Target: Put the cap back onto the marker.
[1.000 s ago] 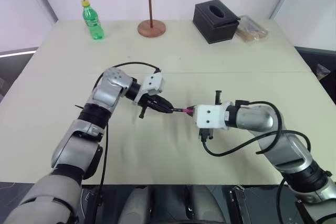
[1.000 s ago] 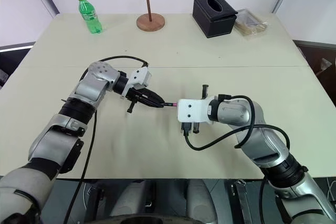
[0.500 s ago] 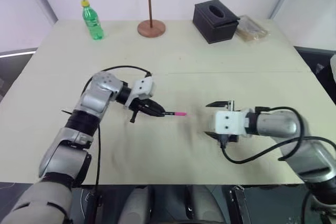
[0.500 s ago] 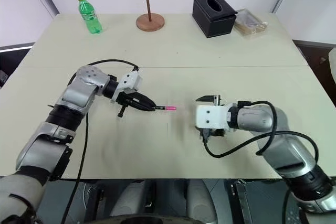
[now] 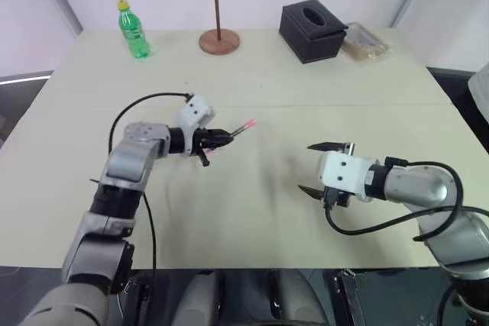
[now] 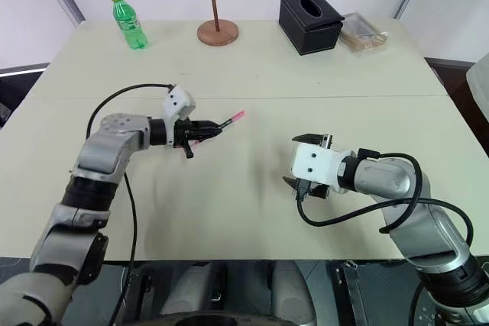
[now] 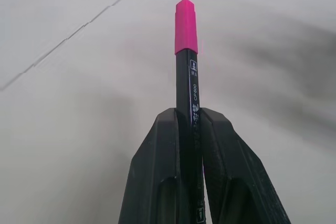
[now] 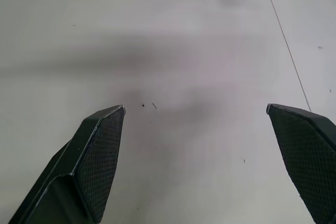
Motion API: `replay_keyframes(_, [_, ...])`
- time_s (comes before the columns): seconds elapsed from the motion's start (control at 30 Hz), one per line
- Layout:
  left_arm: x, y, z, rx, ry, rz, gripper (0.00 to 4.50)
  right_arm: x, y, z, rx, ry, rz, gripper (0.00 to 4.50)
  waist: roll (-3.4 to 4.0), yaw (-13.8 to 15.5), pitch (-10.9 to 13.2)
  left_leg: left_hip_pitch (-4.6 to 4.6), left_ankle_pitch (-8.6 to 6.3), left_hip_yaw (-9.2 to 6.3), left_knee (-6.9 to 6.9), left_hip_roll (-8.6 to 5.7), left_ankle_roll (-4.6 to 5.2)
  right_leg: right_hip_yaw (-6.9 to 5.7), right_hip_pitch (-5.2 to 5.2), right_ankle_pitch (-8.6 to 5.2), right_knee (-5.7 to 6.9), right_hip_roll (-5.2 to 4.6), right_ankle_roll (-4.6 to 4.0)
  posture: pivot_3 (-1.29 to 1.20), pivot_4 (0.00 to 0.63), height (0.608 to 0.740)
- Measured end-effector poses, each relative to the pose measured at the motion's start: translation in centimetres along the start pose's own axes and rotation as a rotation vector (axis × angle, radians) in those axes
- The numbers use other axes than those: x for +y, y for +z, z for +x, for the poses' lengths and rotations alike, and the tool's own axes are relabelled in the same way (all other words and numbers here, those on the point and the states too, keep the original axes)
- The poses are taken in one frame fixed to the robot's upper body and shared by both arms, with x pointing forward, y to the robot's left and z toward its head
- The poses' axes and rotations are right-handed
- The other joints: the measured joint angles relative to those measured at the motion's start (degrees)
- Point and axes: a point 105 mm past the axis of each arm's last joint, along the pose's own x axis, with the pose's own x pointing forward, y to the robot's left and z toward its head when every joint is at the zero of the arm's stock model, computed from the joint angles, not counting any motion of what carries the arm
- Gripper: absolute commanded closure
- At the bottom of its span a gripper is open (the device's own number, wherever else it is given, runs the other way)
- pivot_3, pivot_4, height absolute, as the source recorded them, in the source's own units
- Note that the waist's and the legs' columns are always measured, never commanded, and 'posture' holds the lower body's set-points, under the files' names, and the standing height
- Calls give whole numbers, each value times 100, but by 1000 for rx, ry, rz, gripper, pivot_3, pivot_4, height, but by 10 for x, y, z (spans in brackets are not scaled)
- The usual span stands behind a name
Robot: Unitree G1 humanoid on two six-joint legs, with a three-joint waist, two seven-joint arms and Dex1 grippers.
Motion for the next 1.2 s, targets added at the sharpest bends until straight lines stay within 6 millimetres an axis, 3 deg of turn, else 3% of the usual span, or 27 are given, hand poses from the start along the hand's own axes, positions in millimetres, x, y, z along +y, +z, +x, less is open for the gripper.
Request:
replay_keyframes(0.13, [-5, -19, -15, 40, 170, -171, 3951, 3, 3, 1, -13, 9, 3, 96, -2, 24, 0, 0, 0, -1, 1, -2, 0, 0, 3, 0, -1, -3, 0, 0, 150, 740])
replay_keyframes(0.37, [-6, -33, -47, 108, 420, -274, 3951, 6, 5, 4, -32, 29, -1, 96, -2, 22, -1, 4, 1, -2, 0, -4, -3, -1, 6, 0, -1, -4, 0, 0, 150, 740])
replay_keyframes(0.67, [-6, -65, -62, 203, 556, -390, 3951, 7, 8, 9, -47, 46, -18, 96, -3, 24, -2, 4, 1, -3, -1, -6, -6, -1, 6, 1, -2, -7, 0, 0, 150, 740])
replay_keyframes(0.77, [-7, -65, -63, 202, 550, -400, 3133, 5, 9, 9, -50, 43, -23, 0, -3, 26, -2, 5, 2, -3, -1, -7, -7, -2, 6, 1, -2, -9, 0, 0, 150, 740])
replay_keyframes(0.97, [-9, -63, -65, 178, 557, -384, 70, 6, 10, 10, -51, 41, -24, 0, -3, 12, -2, 5, 2, -3, -4, -6, -8, -1, 5, 1, -2, -10, -1, 0, 150, 740])
replay_keyframes(1.2, [-13, -68, -83, 121, 628, -294, 70, 7, 10, 11, -55, 49, -19, 0, -2, 25, -2, 6, 2, 0, -7, -11, -8, -3, 5, 1, -6, -33, -1, 0, 150, 740])
